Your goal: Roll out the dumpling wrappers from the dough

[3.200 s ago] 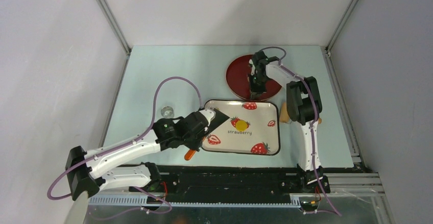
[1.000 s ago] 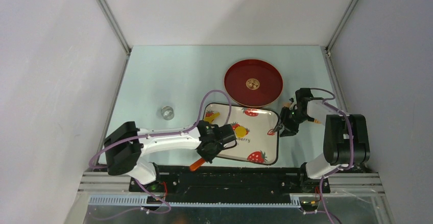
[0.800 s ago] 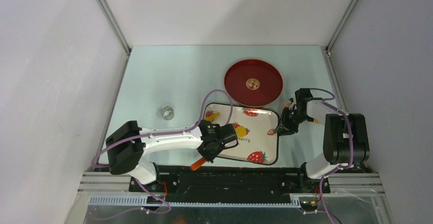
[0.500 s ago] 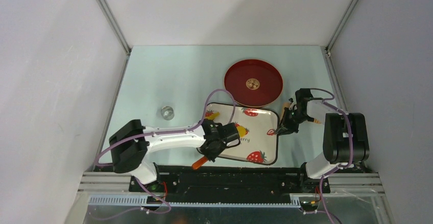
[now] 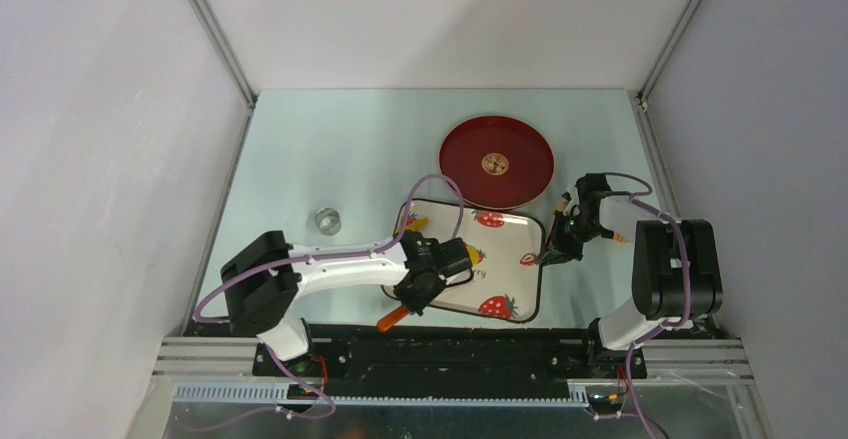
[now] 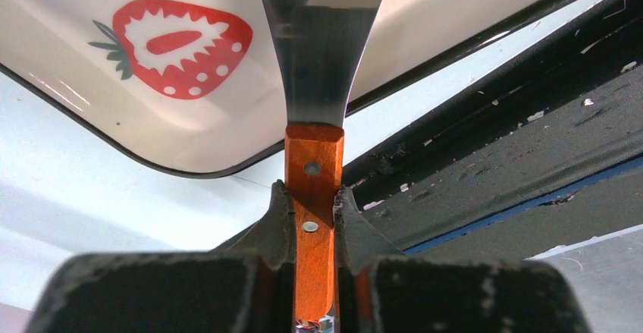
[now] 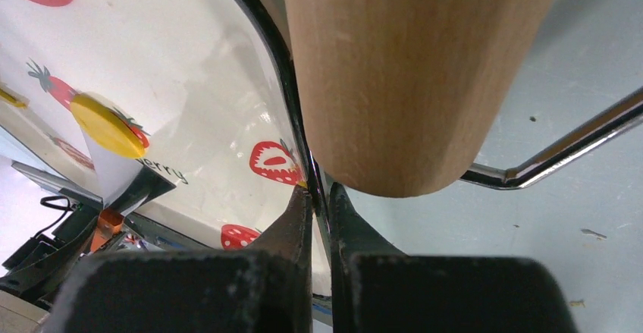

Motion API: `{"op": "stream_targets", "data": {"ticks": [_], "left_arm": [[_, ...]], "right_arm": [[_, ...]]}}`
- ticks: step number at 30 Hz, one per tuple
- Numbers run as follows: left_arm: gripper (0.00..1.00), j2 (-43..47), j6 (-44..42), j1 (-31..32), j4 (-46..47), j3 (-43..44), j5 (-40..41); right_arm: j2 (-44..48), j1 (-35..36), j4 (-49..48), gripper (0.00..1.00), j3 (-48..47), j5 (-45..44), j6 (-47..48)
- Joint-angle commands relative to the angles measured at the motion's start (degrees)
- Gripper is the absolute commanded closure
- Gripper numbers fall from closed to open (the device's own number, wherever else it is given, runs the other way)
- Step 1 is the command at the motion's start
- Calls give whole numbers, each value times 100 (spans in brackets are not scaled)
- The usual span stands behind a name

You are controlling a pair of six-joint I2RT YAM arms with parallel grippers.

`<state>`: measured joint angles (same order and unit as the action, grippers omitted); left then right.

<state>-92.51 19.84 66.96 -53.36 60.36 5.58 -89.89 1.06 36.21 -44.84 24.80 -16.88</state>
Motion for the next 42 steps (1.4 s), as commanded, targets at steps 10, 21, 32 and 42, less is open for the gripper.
{"op": "stream_targets", "data": {"ticks": [10,21,32,42], "left_arm": [[100,-246,-299,-252,-95,479,-137],[100,-482,-294,-278,-95,797,-72],[100,-593,-306,-334,-95,834,-63],[100,201,-220,-420,-303,136,111]], "right_arm": [[-68,87,-78,100,21,-107,-148],[-89,131,-74,100,22,-99,-140],[-117,148,-87,100,25,-69,-126],[-142,162,-103,100,22,-39,-121]]}}
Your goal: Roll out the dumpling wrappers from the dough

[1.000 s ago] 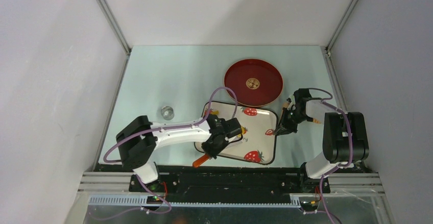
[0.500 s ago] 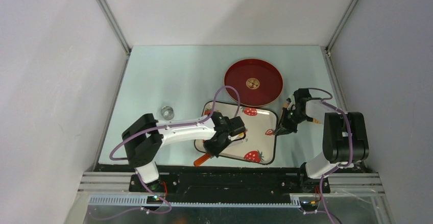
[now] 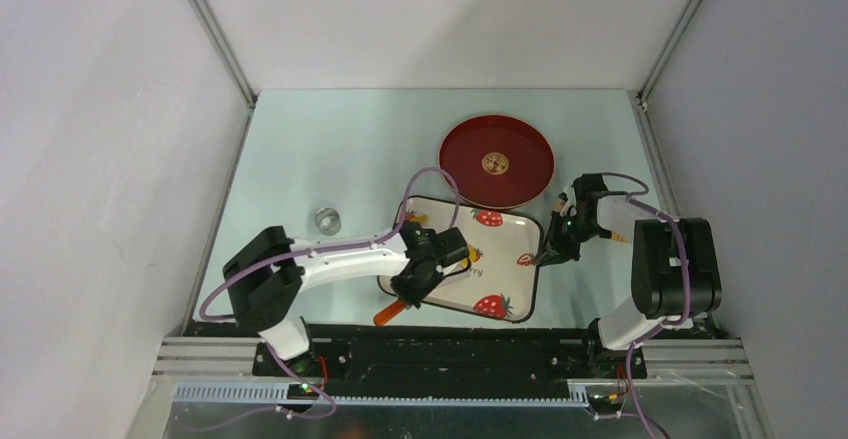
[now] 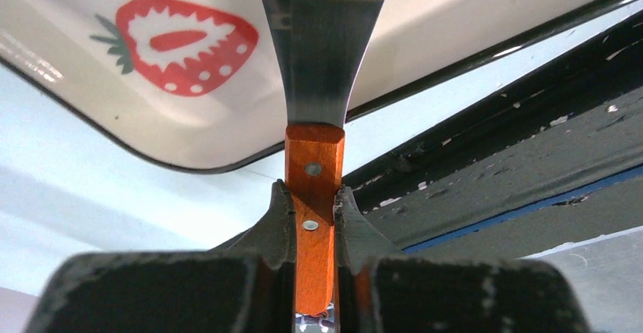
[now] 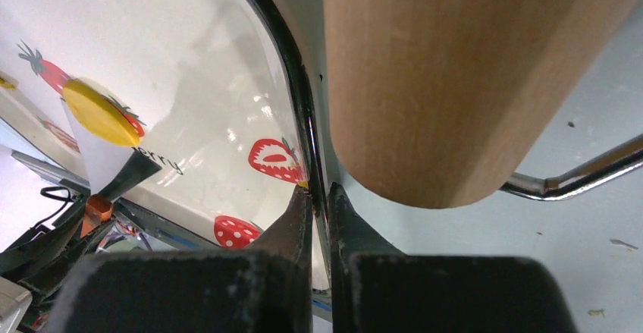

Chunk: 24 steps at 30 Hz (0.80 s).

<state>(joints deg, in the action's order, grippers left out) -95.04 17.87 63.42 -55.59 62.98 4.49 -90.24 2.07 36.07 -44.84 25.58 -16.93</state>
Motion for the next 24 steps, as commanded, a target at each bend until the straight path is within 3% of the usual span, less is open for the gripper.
{"op": "stream_targets", "data": {"ticks": [1,8,24], "left_arm": [[100,480,-22,-66,-99,-187,241],[100,511,-82,-66,-208,-285,251],[100,-46,-369,-230,-215,369,77]], "right_arm": [[-112,59,-91,100,24,-109,-117],[-117,61,-92,100,21,-84,-105],[-126,53,-109,100,20,-28,-92]]}}
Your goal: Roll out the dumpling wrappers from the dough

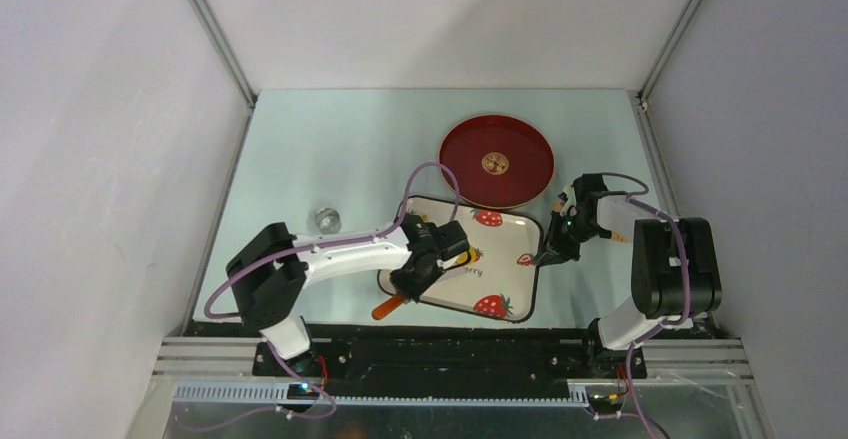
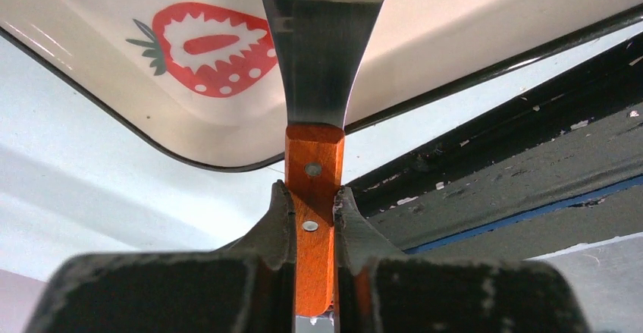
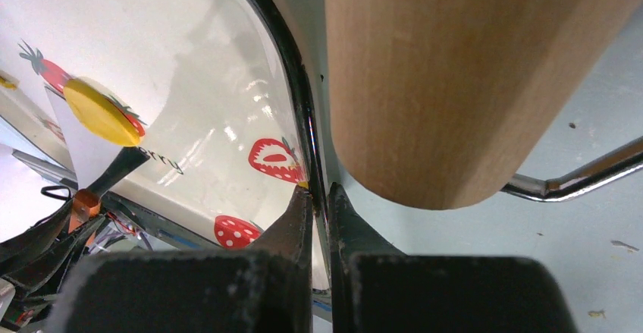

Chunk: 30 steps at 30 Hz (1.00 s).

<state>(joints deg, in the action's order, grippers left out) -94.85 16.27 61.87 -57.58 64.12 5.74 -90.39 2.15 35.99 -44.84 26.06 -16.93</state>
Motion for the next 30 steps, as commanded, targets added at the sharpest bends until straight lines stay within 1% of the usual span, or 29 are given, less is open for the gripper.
{"op": "stream_targets", "data": {"ticks": [1,16,30], "left_arm": [[100,-103,-229,-76,-14,266,-47],[100,-486,-315,-74,-9,728,-145],[100,-717,-294,-69,15,933,-71]], "right_arm": [[-110,47,-98,100,24,-71,-98],[-110,24,-109,100,26,-23,-88],[-110,22,-110,100,25,3,-79]]}}
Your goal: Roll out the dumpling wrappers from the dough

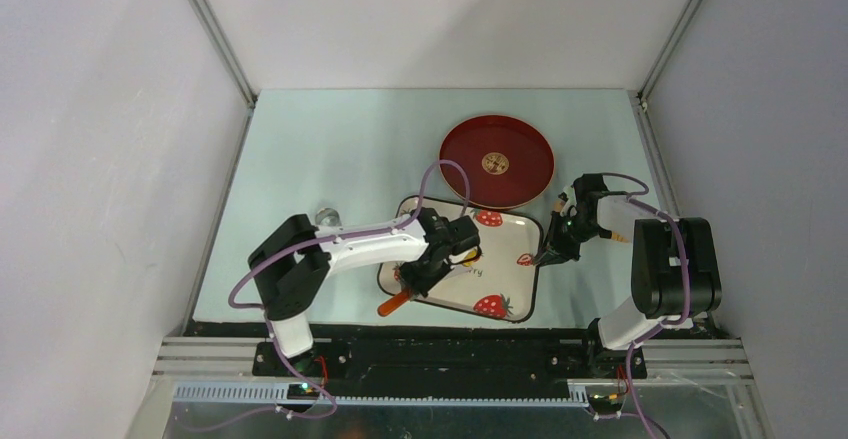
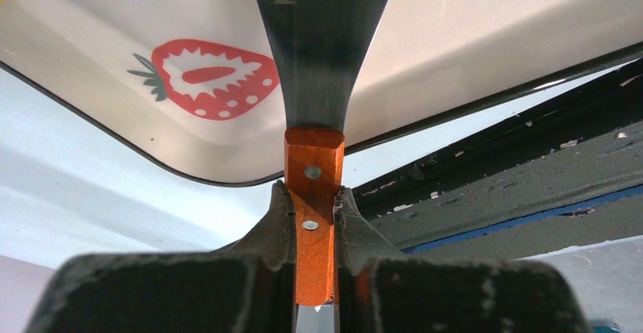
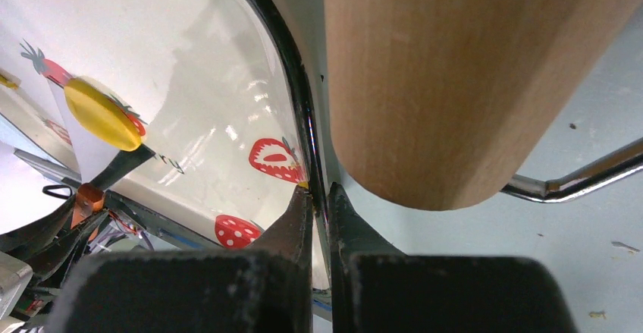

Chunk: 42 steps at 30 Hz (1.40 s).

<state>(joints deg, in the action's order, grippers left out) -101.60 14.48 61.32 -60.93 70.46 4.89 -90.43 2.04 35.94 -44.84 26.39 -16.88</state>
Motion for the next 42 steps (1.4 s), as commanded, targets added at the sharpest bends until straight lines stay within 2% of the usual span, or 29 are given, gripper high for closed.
{"op": "stream_targets", "data": {"ticks": [1,22,32,42], "left_arm": [[100,-48,-106,-15,366,319,18],[100,950,17,-15,341,-481,19],[100,495,-95,-14,341,-238,-70],[100,464,-109,-15,347,-454,-97]], "right_arm": [[-106,29,-105,100,22,-34,-81],[-132,63,-114,100,19,10,-87],[-150,61,-122,100,20,38,-76],[-163,54,-129,100,26,68,-71]]}}
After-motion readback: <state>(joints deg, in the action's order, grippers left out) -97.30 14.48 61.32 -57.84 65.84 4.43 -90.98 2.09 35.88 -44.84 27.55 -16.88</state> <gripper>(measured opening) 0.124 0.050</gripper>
